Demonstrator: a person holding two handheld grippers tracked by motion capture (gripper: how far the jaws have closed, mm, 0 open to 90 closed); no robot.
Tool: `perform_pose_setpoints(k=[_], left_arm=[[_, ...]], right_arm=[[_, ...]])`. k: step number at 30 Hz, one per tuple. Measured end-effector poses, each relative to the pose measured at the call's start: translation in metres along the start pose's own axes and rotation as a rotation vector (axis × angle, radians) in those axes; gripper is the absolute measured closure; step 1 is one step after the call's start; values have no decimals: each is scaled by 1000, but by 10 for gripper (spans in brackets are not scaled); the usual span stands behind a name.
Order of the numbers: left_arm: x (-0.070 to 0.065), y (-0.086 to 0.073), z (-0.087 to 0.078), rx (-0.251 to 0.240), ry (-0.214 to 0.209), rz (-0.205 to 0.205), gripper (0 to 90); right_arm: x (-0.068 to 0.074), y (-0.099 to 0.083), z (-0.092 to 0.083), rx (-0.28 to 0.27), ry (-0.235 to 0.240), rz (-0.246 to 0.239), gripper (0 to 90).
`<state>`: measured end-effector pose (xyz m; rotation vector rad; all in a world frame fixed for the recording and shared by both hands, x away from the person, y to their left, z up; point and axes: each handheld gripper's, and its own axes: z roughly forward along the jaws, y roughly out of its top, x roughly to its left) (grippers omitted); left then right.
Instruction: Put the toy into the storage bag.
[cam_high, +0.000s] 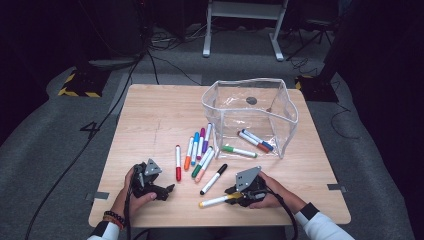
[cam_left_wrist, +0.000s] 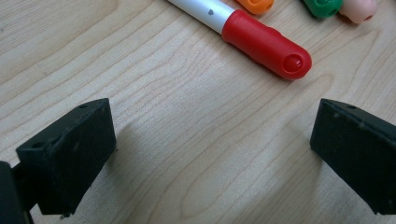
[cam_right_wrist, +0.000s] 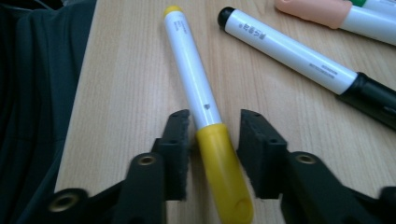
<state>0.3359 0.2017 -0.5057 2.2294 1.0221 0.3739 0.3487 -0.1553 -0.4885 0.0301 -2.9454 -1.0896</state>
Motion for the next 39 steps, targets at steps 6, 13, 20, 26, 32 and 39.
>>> perform_pose_setpoints(k=[6, 13, 20, 26, 32, 39], left_arm=[[0, 0, 0, 0, 0, 0, 5], [0, 0, 0, 0, 0, 0, 5], [0, 0, 0, -1, 0, -1, 5], [0, 0, 0, -1, 0, -1, 5], [-1, 0, 0, 1, 2, -4, 5], [0, 0, 0, 1, 2, -3, 5]], right_arm=[[5, -4, -6, 18, -10, -18, 746], [11, -20, -21, 12, -20, 11, 749], [8, -27, -50, -55, -76, 46, 750], [9, -24, -95, -155, -154, 51, 749], [8, -12, -152, -208, -270, 26, 749], [-10, 11, -202, -201, -385, 18, 750]])
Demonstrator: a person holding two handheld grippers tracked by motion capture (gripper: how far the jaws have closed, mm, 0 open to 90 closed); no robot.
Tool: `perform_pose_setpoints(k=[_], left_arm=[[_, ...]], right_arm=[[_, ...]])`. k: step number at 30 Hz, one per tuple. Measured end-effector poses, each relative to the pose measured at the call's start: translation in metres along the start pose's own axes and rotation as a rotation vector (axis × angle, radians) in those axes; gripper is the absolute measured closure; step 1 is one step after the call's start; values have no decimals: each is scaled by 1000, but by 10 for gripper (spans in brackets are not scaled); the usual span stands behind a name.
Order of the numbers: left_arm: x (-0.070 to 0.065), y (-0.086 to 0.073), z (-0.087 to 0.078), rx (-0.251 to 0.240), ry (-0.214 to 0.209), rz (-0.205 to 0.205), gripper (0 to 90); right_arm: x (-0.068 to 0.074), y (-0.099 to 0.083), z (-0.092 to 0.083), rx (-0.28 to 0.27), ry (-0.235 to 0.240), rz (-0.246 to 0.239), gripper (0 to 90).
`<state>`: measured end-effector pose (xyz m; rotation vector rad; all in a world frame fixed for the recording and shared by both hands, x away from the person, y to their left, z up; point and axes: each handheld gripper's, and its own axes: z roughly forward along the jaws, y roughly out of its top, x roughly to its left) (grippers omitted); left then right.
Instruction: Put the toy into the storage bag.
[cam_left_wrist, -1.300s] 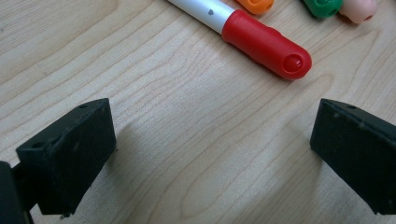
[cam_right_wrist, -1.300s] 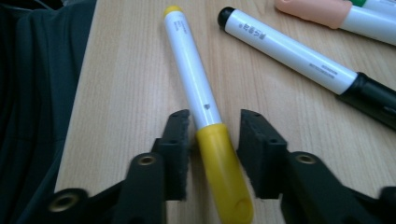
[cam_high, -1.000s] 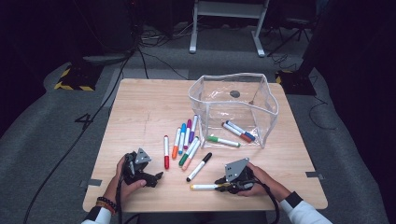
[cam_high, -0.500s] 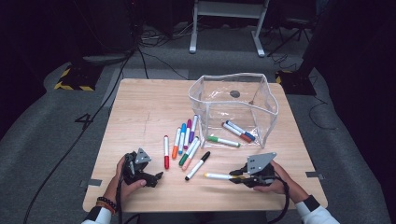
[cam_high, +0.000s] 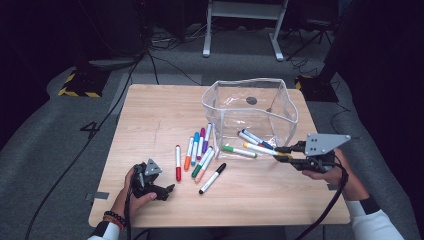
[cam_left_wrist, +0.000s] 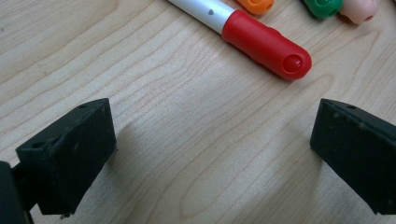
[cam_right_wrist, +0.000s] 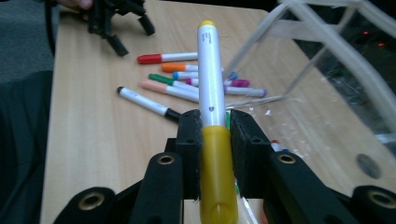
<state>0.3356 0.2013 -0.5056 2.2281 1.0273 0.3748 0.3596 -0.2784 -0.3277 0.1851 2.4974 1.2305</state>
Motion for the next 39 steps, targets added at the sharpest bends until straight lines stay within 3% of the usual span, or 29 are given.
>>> perform_pose_setpoints(k=[7, 16, 25, 31, 37, 39], left_arm=[[0, 0, 0, 0, 0, 0, 5], [0, 0, 0, 0, -3, 2, 5], [0, 0, 0, 0, -3, 2, 5], [0, 0, 0, 0, -3, 2, 5], [0, 0, 0, 0, -3, 2, 5], [0, 0, 0, 0, -3, 2, 5]], right_arm=[[-28, 26, -5, 9, -57, -19, 749], [-81, 43, 1, 30, -122, 33, 750], [-117, 40, 32, 122, -114, 84, 749], [-137, 32, 51, 191, -133, 149, 749], [-151, 25, 61, 264, -168, 196, 749], [-151, 24, 65, 288, -154, 197, 749]])
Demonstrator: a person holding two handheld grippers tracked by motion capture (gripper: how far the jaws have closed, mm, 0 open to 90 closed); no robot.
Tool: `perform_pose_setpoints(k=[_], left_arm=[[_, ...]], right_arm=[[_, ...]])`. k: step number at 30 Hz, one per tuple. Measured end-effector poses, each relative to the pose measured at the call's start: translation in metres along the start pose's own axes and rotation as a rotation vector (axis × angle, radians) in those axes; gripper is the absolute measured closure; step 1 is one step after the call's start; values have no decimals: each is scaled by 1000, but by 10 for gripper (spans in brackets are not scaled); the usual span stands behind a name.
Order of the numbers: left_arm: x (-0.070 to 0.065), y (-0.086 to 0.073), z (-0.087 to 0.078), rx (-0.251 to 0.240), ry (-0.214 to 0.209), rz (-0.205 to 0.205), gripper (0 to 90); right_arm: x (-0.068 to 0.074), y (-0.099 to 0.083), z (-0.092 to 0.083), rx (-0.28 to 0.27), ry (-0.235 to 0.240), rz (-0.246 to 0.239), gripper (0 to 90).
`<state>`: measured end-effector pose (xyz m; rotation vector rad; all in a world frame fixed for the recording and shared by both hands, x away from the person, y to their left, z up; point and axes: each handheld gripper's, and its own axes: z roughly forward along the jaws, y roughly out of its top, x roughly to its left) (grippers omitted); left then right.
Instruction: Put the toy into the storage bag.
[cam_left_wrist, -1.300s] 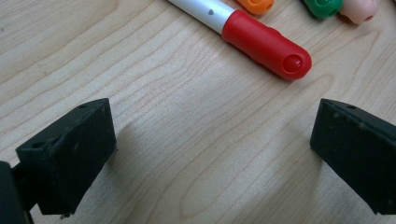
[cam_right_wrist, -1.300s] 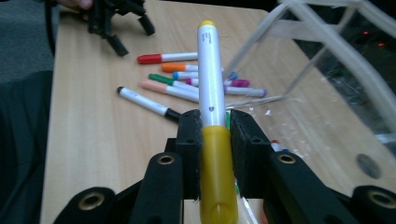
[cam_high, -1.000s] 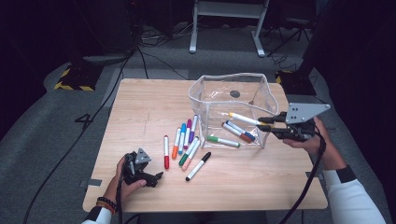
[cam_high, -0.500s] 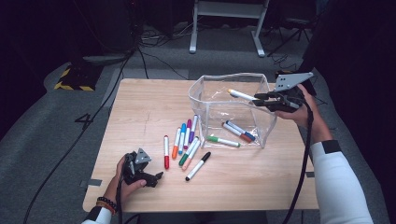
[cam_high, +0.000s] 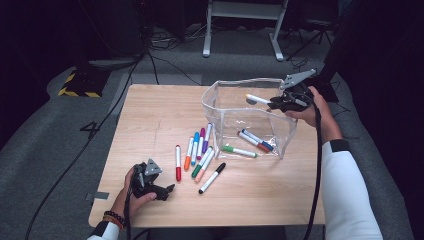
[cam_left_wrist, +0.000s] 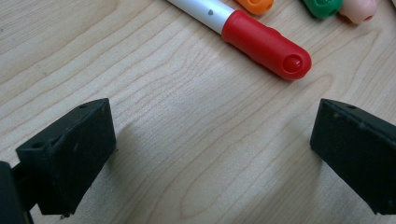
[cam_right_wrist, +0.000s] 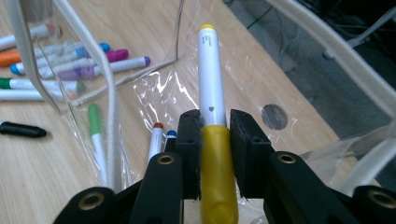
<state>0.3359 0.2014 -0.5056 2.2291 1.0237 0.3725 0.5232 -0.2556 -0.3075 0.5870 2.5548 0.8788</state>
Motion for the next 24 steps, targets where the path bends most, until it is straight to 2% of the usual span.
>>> perform_pose_setpoints(k=[3, 6, 8, 11, 15, 16, 17, 19, 22, 24], left_arm=[[0, 0, 0, 0, 0, 0, 5], [0, 0, 0, 0, 0, 0, 5], [0, 0, 0, 0, 1, 1, 5], [0, 0, 0, 0, 0, 0, 5], [0, 0, 0, 0, 0, 0, 5], [0, 0, 0, 0, -1, 0, 5], [0, 0, 0, 0, -1, 0, 5], [0, 0, 0, 0, 0, -1, 5], [0, 0, 0, -1, -1, 1, 5], [0, 0, 0, -1, -1, 1, 5]], right_arm=[[2, 1, 6, 44, 42, -24, 748], [9, 1, 9, 74, 140, -74, 748], [12, 0, 10, 88, 158, -90, 747], [12, -1, 9, 91, 174, -87, 746], [11, -1, 10, 111, 162, -84, 739], [11, -1, 10, 109, 155, -84, 686], [10, -1, 10, 107, 127, -77, 649], [8, 0, 10, 110, 103, -57, 631], [7, 0, 6, 75, 68, -38, 572], [7, 0, 0, 23, 57, -18, 554]])
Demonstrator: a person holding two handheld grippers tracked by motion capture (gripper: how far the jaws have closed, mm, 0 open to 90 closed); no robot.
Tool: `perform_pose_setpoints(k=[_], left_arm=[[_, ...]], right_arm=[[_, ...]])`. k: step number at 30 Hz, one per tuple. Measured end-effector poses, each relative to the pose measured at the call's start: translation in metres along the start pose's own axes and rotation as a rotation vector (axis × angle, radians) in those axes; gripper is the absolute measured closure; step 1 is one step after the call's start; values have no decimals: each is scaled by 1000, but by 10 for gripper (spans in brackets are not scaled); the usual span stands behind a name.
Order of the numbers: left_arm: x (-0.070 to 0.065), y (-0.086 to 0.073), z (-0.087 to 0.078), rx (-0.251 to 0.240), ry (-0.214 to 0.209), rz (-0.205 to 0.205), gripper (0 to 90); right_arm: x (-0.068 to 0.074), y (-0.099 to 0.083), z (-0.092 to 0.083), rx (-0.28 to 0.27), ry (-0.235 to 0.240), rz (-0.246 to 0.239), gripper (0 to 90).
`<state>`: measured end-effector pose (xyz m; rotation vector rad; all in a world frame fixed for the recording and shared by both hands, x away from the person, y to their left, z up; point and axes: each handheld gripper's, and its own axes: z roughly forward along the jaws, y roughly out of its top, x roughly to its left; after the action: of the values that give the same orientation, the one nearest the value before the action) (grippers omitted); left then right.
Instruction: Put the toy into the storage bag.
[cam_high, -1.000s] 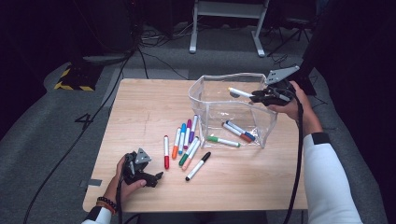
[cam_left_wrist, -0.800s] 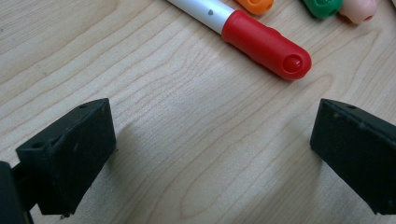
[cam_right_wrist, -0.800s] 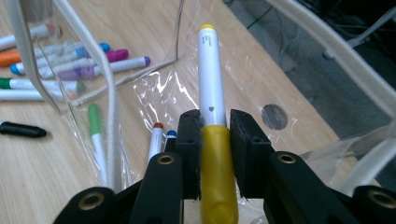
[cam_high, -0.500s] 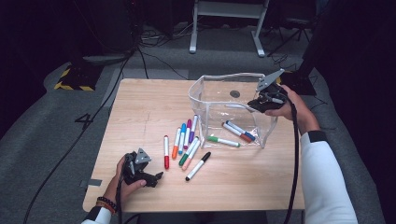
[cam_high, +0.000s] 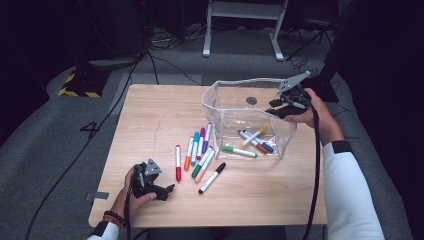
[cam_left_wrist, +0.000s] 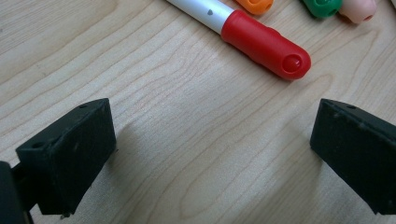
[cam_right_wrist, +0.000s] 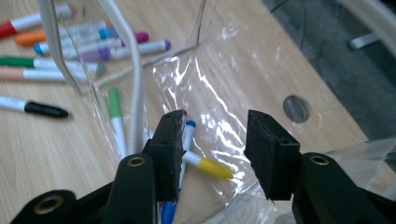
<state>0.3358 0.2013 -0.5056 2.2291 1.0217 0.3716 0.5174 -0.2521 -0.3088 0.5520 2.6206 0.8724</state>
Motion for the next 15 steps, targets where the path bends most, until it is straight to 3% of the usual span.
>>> perform_pose_setpoints(k=[2, 6, 10, 15], left_arm=[[0, 0, 0, 0, 0, 0, 5], [0, 0, 0, 0, 0, 0, 5], [0, 0, 0, 0, 0, 0, 5], [0, 0, 0, 0, 1, 1, 5]], right_arm=[[3, 1, -8, -68, -20, 20, 488], [13, 1, -22, -159, 6, 22, 442], [28, -3, -38, -226, 5, 18, 378], [49, -12, -58, -306, 10, 14, 361]])
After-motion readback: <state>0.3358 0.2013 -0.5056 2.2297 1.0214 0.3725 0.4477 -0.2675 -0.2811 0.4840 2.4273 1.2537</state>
